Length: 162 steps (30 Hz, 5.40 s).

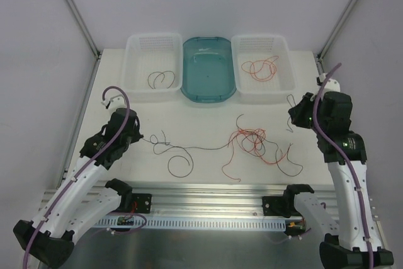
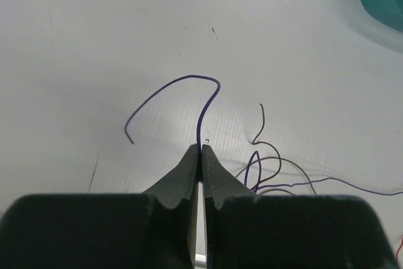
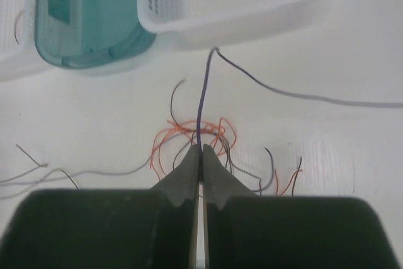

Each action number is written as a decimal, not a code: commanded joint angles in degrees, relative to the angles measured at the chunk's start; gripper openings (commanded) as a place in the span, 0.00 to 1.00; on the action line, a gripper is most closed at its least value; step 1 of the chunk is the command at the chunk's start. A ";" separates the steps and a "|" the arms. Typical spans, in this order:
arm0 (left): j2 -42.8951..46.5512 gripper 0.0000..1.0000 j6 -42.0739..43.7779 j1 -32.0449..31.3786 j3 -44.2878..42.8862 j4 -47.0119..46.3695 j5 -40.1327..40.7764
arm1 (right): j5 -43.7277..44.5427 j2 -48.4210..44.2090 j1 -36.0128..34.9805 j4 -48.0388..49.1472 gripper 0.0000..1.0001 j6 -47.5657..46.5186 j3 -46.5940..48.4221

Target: Untangle the cables

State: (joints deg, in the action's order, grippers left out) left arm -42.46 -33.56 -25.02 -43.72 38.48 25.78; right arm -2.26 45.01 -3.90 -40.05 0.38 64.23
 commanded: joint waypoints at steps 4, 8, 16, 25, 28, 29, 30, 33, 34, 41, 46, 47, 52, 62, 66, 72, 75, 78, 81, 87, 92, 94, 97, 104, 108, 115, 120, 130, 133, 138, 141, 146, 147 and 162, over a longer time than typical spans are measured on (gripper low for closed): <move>-5.69 0.12 4.90 0.49 -1.98 -0.42 -13.89 | -10.48 1.57 -1.28 0.68 0.01 0.85 -7.01; -7.55 0.46 5.79 0.58 -1.98 -1.47 -21.64 | -10.13 1.04 -1.72 -0.46 0.01 -0.03 -4.64; -6.84 0.99 8.42 0.58 -4.87 -1.92 -25.07 | -13.47 4.63 -7.07 1.20 0.01 -3.11 5.01; -9.23 0.99 11.94 3.91 -7.78 -1.92 -20.16 | -8.38 16.50 -16.31 7.34 0.01 -0.83 17.94; -8.52 0.99 12.82 6.02 -6.56 -2.35 -17.44 | -8.11 20.89 -17.37 11.90 0.01 -0.56 21.63; -8.26 0.99 12.99 6.38 -5.94 -2.79 -16.47 | -7.93 21.95 -17.80 13.06 0.01 1.36 22.69; -7.91 0.99 13.17 6.64 -5.15 -3.40 -16.03 | -8.02 24.39 -17.89 14.11 0.01 1.38 24.87; -7.38 0.99 14.13 8.40 -2.60 -4.82 -16.81 | -7.15 29.32 -18.33 17.28 0.01 1.73 29.44; -7.29 0.99 14.40 8.58 -2.33 -4.82 -15.77 | -7.06 30.73 -18.42 19.29 0.01 1.81 30.33; -6.06 0.99 14.66 9.81 -2.07 -4.90 -14.71 | -4.77 42.77 -18.51 26.60 0.01 2.96 39.65; -5.53 0.99 14.66 9.90 -1.80 -4.90 -15.50 | -5.03 53.23 -18.77 27.83 0.04 3.83 47.65; -5.71 0.99 14.66 9.99 -1.80 -4.90 -15.50 | -5.99 56.64 -18.69 28.36 0.05 4.27 48.96; -5.97 0.99 14.75 9.99 -1.80 -4.90 -16.20 | -7.40 65.98 -19.56 33.89 0.08 6.73 49.33; -5.88 0.99 14.84 9.99 -1.71 -4.99 -17.17 | -10.39 81.99 -20.53 36.01 0.42 10.60 52.32; -6.15 0.99 14.93 10.07 -1.71 -4.99 -18.74 | -12.68 75.08 -20.53 37.94 0.67 8.77 46.27; -8.51 0.99 16.24 10.07 -1.80 -5.78 -27.61 | -16.45 63.19 -21.67 30.75 0.79 3.05 38.26; -10.80 0.99 17.21 10.07 -1.63 -6.05 -33.75 | -17.43 57.48 -23.60 23.90 0.82 -0.03 33.09; -13.17 0.99 17.21 10.07 -1.63 -6.13 -39.46 | -15.94 51.59 -25.71 18.27 0.81 -2.58 25.47; -14.84 0.99 16.16 9.81 -1.36 -6.22 -42.30 | -14.27 46.16 -28.43 15.10 0.80 -3.28 16.33; -15.29 0.99 13.88 3.67 -0.31 -6.22 -42.14 | -7.76 39.19 -38.98 9.91 0.79 -7.06 4.35; -13.27 0.98 10.45 -5.37 1.27 -6.22 -33.98 | -5.66 36.37 -43.99 12.89 0.79 -2.94 -6.21; -13.09 0.98 8.09 -6.97 2.06 -6.22 -32.21 | -2.50 37.24 -45.66 12.98 0.78 -0.74 -7.97; -13.26 0.97 5.89 -10.57 3.38 -6.31 -28.43 | 0.58 38.83 -47.77 13.25 0.77 1.27 -9.91; -16.16 0.93 3.51 -16.37 2.86 -6.31 -22.80 | 10.34 42.70 -48.39 11.06 0.72 5.15 -12.02; -18.88 0.89 2.98 -19.63 1.63 -6.31 -19.28 | 12.46 43.32 -46.82 10.61 0.68 6.47 -13.68; -25.47 0.79 2.89 -25.08 -2.41 -6.14 -13.57 | 11.58 41.13 -38.65 12.54 0.64 8.40 -18.51; -29.78 0.75 2.80 -30.00 -5.93 -5.61 -8.12 | 7.98 38.66 -30.65 15.79 0.64 9.90 -22.39; -37.09 0.66 -1.50 -33.78 -14.71 -1.49 3.03 | 6.31 34.18 -25.98 18.43 0.65 9.46 -25.11; -35.60 0.64 -2.91 -34.57 -16.38 -0.78 6.29 | 6.22 33.21 -26.07 19.04 0.65 9.29 -26.08; -38.31 0.58 -4.31 -34.49 -18.15 -0.77 6.83 | 5.52 32.68 -26.07 19.75 0.65 9.55 -26.52; -42.69 0.52 -7.73 -34.49 -17.36 -0.95 6.48 | 5.34 32.24 -26.07 19.75 0.65 9.46 -26.61; -48.15 0.47 -10.91 -34.49 -17.10 -1.56 4.46 | 5.34 30.75 -26.07 19.66 0.66 9.46 -27.40; -49.72 0.46 -11.43 -34.49 -16.92 -2.09 4.02 | 5.34 30.57 -26.07 19.66 0.65 9.55 -27.49; -49.84 0.45 -16.09 -33.52 -10.16 -7.10 -3.11 | 5.78 28.20 -26.07 19.31 0.65 9.55 -28.54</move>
State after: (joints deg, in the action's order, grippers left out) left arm -95.15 -46.37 -58.81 -56.14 31.51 23.24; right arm 3.64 74.94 -30.15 -19.55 9.21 36.18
